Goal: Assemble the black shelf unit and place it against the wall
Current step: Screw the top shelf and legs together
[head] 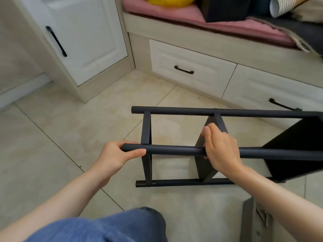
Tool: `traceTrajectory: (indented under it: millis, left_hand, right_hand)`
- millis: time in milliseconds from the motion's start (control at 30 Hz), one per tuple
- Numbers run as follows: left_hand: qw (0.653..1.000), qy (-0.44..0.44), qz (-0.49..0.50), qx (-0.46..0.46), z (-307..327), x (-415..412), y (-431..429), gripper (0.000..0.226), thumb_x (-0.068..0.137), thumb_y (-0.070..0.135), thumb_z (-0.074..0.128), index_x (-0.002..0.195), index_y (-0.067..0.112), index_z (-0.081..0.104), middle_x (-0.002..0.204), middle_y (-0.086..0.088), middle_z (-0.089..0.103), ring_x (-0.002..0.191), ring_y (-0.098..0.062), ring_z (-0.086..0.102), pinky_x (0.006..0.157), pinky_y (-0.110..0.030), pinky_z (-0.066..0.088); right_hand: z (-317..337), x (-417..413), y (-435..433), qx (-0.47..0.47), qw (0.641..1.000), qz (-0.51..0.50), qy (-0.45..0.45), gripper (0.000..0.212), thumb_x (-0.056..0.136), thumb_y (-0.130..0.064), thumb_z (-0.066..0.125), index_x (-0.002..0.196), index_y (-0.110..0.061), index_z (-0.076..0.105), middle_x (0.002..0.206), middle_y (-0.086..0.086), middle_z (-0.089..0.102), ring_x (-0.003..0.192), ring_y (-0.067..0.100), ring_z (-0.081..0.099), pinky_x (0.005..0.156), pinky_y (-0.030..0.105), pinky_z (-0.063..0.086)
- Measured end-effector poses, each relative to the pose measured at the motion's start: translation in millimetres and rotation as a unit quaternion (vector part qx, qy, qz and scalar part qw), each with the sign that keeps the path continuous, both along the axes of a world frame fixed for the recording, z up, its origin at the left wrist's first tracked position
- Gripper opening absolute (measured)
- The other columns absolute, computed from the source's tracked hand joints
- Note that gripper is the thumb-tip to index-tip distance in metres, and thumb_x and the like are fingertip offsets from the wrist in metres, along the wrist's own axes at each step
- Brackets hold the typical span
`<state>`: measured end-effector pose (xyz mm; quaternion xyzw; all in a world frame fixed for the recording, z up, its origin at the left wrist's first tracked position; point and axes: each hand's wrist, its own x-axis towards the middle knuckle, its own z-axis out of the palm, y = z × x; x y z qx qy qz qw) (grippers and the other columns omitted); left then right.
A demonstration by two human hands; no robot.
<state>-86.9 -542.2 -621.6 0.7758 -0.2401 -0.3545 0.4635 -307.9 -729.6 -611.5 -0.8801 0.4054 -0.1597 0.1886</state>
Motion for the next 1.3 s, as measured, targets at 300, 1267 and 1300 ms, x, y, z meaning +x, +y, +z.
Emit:
traceTrajectory:
  millis: [300, 1267, 1300]
  left_hand:
    - [0.982, -0.151, -0.109, 0.036, -8, -14, 0, 0.022, 0.075, 0.045, 0.083, 0.081, 0.026, 0.073, 0.084, 0.015, 0.071, 0.077, 0.0, 0.062, 0.064, -0.01, 0.042]
    - [0.819, -0.388, -0.419, -0.055, -18, 9, -7, 0.058, 0.09, 0.059, 0.06, 0.138, 0.026, 0.054, 0.165, 0.014, 0.024, 0.155, -0.01, 0.013, 0.122, -0.026, 0.024]
    - [0.819, -0.388, -0.418, -0.059, -20, 8, -5, 0.058, 0.089, 0.058, 0.061, 0.137, 0.025, 0.055, 0.165, 0.012, 0.025, 0.155, -0.012, 0.014, 0.121, -0.023, 0.023]
  right_hand:
    - [-7, -22, 4, 0.001, 1.0, -0.014, 0.013, 0.036, 0.104, -0.034, 0.018, 0.086, -0.021, 0.047, 0.058, 0.001, 0.06, 0.06, 0.025, 0.056, 0.065, 0.045, 0.048]
    - [8, 2, 0, 0.204, 0.957, 0.154, 0.135, 0.037, 0.104, -0.047, 0.03, 0.092, -0.017, 0.048, 0.088, 0.003, 0.063, 0.081, 0.025, 0.06, 0.078, 0.046, 0.052]
    - [6, 12, 0, 0.231, 0.948, 0.177, 0.132, 0.033, 0.103, -0.044, 0.037, 0.094, -0.017, 0.052, 0.091, 0.002, 0.063, 0.083, 0.021, 0.061, 0.079, 0.04, 0.053]
